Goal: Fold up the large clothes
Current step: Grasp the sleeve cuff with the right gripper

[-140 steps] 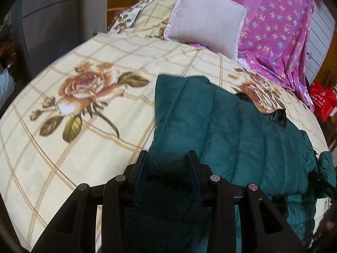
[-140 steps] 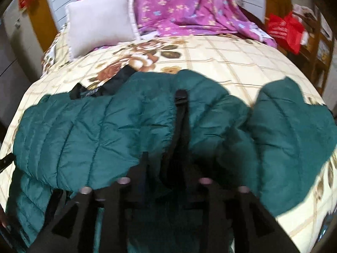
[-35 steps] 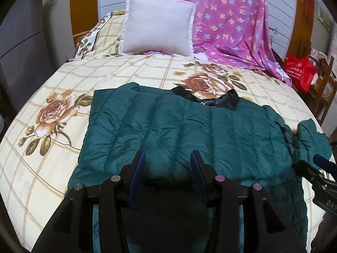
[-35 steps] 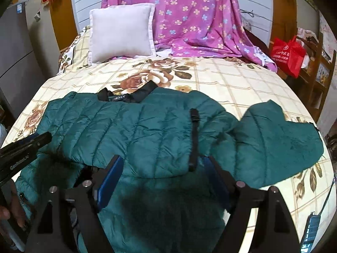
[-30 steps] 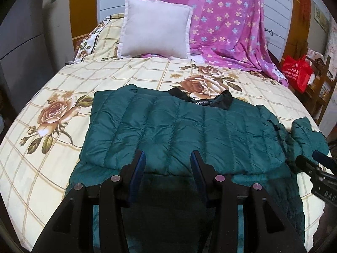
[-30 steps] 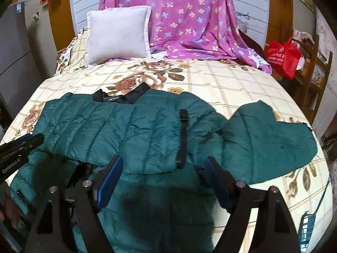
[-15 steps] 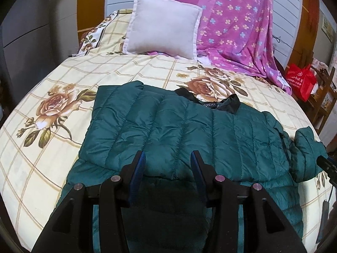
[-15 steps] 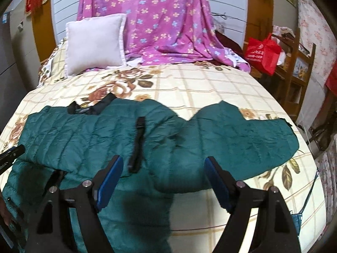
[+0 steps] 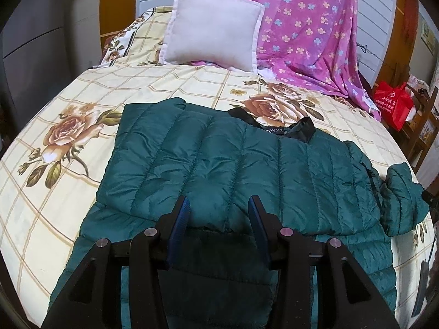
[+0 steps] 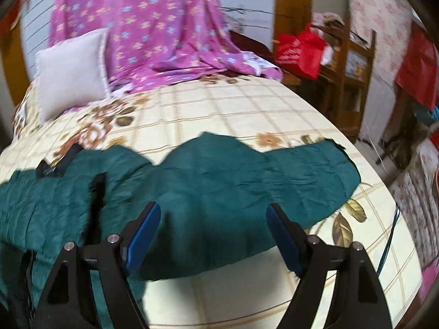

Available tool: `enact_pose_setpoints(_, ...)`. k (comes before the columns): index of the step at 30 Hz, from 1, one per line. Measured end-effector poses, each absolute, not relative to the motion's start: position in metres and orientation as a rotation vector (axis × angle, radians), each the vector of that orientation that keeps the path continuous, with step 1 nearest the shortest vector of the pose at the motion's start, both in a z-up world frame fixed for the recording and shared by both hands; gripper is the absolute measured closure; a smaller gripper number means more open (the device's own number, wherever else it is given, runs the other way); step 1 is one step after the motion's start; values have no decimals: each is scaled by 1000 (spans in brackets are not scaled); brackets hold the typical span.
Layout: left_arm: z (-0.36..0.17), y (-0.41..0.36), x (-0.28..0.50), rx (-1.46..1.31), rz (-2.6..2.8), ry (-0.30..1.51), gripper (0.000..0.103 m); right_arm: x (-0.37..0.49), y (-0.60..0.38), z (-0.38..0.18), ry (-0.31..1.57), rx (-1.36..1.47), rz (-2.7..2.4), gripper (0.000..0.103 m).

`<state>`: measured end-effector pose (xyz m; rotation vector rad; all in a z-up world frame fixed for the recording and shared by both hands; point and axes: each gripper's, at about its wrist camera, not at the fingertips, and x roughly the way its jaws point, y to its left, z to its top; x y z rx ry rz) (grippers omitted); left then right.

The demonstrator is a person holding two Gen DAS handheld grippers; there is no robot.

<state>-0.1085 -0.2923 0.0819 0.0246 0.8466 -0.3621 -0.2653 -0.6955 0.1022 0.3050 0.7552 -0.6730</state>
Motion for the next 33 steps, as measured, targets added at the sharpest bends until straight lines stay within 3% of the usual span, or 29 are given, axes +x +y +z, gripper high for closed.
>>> enact_pose_setpoints(17,64,-303,-106,66,-373,881,79,-317,-874,52,738,491,-1055,20)
enact_pose_setpoints(29,57,-305,-105,87,-368,888,79,-313,-911,18,737,585,-1072,19)
enact_pose_setpoints(31,57,-304,-105,86,-369,889,79,-314,-909,18,728,573,-1067,29)
enact_pose_setpoints(33,57,-304,-105,82,-370,892,79,-317,-908,21,717,577,-1042,63)
